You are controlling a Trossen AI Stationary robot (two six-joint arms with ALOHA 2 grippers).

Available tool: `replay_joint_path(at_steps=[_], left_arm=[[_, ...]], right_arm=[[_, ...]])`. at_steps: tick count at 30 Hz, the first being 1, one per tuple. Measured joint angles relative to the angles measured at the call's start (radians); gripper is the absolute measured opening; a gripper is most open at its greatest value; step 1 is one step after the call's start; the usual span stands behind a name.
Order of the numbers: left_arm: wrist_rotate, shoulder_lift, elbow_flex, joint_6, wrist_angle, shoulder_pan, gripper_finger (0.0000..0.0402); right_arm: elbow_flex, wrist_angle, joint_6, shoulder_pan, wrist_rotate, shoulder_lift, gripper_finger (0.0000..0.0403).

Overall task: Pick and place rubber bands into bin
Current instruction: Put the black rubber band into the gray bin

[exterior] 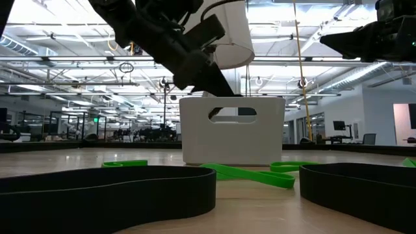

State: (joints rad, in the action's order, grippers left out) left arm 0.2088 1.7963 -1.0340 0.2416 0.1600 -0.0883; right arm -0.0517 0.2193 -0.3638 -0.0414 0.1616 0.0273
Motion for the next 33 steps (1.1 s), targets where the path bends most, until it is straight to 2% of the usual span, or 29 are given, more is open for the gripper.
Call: replay_joint_path(at_steps=[8, 11, 15, 18, 21, 24, 29, 33], left_arm=[[-0.018, -0.013, -0.001, -0.035, -0.019, 0.000, 0.0184], [0.009, -0.026, 0.000, -0.025, -0.039, -0.009, 0.0222], [0.025, -0.091, -0.040, -0.042, -0.149, -0.050, 0.0252], [0.026, -0.142, -0.092, -0.104, -0.275, -0.093, 0.0258], [0.027, -0.181, -0.135, -0.132, -0.381, -0.141, 0.0246], [0.057, -0.214, -0.141, -0.112, -0.437, -0.193, 0.0214], [0.178, -0.243, -0.137, -0.158, -0.552, -0.238, 0.0127], [0.179, -0.248, -0.108, -0.142, -0.594, -0.242, 0.0048]], right_arm=[[0.000, 0.000, -0.006, 0.000, 0.000, 0.000, 0.0020], [0.000, 0.000, -0.006, 0.000, 0.000, 0.000, 0.0020], [0.000, 0.000, -0.005, 0.000, 0.000, 0.000, 0.0020], [0.000, -0.002, -0.006, 0.000, 0.006, 0.002, 0.0020], [0.000, -0.002, -0.007, 0.000, 0.024, 0.009, 0.0020], [0.000, 0.003, -0.007, 0.000, 0.023, 0.018, 0.0020], [0.000, -0.001, -0.037, 0.000, 0.030, 0.025, 0.0020], [0.000, 0.000, -0.050, 0.000, 0.031, 0.029, 0.0020]])
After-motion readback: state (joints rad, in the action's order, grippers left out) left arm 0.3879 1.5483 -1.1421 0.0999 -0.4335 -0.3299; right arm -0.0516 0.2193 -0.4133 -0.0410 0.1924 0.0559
